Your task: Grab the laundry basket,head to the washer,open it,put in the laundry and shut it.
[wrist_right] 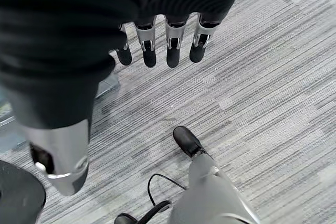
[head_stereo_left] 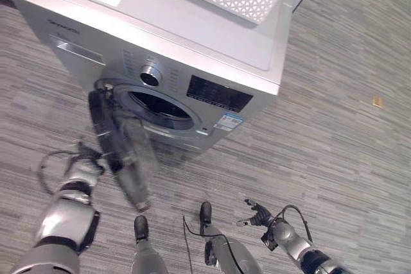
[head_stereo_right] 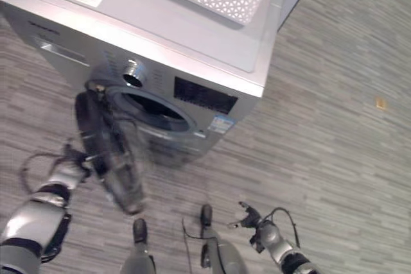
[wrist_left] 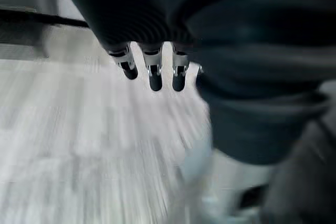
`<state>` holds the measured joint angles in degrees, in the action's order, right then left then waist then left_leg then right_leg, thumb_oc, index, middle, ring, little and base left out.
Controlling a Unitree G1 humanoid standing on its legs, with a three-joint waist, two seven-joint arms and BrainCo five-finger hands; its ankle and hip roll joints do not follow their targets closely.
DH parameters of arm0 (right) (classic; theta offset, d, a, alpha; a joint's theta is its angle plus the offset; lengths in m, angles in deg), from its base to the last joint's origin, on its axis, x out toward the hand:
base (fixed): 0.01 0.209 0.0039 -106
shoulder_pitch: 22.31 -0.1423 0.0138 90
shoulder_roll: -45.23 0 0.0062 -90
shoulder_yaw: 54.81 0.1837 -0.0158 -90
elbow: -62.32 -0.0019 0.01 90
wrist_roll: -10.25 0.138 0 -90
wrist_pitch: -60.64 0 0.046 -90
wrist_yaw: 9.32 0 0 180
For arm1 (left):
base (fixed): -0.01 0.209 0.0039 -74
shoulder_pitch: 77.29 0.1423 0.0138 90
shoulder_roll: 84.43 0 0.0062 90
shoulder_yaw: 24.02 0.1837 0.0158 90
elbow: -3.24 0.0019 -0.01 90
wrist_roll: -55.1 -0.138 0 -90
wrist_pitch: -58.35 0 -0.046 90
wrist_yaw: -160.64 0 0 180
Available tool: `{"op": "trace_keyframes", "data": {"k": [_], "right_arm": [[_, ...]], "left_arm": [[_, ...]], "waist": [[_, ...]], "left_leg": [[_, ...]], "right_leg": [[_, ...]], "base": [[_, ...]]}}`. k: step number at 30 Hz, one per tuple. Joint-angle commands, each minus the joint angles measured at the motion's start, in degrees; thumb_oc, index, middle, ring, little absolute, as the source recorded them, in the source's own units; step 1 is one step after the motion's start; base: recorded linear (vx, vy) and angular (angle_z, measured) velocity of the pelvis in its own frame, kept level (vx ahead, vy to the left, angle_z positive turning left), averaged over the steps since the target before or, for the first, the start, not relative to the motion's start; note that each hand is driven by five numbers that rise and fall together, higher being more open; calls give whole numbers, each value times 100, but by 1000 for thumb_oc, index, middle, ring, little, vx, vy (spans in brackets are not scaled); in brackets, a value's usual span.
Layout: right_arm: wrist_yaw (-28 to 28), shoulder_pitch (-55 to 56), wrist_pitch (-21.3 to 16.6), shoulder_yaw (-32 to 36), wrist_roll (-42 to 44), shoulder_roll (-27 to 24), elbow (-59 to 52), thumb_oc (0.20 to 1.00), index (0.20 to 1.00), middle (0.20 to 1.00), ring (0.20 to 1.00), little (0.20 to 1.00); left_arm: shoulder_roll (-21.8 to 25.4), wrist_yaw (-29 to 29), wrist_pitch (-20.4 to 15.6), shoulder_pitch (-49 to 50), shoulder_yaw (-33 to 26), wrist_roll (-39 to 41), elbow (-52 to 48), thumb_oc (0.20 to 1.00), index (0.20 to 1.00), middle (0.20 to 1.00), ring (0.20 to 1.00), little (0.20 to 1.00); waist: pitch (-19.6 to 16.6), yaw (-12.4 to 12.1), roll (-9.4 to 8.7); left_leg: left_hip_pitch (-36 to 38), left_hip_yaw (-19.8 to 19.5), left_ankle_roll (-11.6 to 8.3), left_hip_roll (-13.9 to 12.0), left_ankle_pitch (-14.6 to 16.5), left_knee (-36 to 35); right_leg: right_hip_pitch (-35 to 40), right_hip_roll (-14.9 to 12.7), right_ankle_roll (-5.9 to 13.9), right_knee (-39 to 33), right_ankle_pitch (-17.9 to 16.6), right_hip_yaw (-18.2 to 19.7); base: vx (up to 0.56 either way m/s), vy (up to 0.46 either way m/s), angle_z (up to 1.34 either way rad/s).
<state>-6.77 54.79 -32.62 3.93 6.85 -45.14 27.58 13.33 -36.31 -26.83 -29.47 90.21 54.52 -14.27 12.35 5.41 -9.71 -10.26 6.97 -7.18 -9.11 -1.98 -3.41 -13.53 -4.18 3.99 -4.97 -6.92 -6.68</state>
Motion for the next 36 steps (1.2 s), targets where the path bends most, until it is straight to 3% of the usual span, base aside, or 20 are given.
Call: {"op": "trace_keyframes", "data": {"k": [1,7,13,16,23,27,28,36], "right_arm": [[202,-101,119,-32,-22,-46,233,1000,1000,1000,1000,1000],[264,-393,181,-71,25,54,575,1000,1000,1000,1000,1000],[299,-315,201,-103,-51,32,934,1000,1000,1000,1000,1000],[348,-162,153,57,-35,-37,991,1000,1000,1000,1000,1000],[494,268,-34,782,92,-66,1047,1000,1000,1000,1000,1000],[481,404,-127,919,89,-28,1036,1000,1000,1000,1000,1000],[494,470,-202,1015,93,26,1093,1000,1000,1000,1000,1000],[478,604,-325,1140,113,62,1121,1000,1000,1000,1000,1000]], "left_arm": [[-691,128,-384,-527,91,-50,-50,1000,1000,1000,1000,1000],[-1601,132,-463,-1059,567,187,-239,1000,1000,1000,1000,1000],[-1952,-39,-681,-1323,732,455,-713,1000,1000,1000,1000,1000],[-1864,-102,-856,-880,982,239,-1491,1000,1000,1000,1000,1000],[-863,547,-1595,1487,706,544,-3792,1000,1000,1000,1000,1000],[-701,853,-1789,2451,486,808,-3917,1000,1000,1000,1000,1000],[-568,996,-1968,3096,389,786,-3908,1000,1000,1000,1000,1000],[-390,1047,-1970,3891,223,266,-3442,1000,1000,1000,1000,1000]], "waist": [[-130,235,-37],[-193,422,160],[-299,543,305],[-253,462,386],[-279,91,579],[-417,-41,595],[-541,-191,609],[-709,-407,692]], "left_leg": [[-33,-131,156,-142,227,574],[419,153,148,-163,184,261],[595,251,123,-175,124,92],[597,193,128,-171,119,100],[621,8,127,-122,128,101],[728,-8,120,-119,159,97],[814,-64,133,-95,193,100],[968,-205,169,-42,257,192]], "right_leg": [[49,-358,542,340,214,271],[103,-282,562,387,254,468],[110,-245,562,401,284,485],[170,-267,550,416,327,422],[440,-318,510,360,424,210],[604,-327,498,318,450,161],[769,-343,507,265,475,104],[1074,-404,507,266,568,-25]], "base": [[22,40,-4],[28,32,-18],[21,-9,-25],[0,-6,-1],[9,-13,10],[46,-30,28],[48,-44,7],[25,-15,11]]}}
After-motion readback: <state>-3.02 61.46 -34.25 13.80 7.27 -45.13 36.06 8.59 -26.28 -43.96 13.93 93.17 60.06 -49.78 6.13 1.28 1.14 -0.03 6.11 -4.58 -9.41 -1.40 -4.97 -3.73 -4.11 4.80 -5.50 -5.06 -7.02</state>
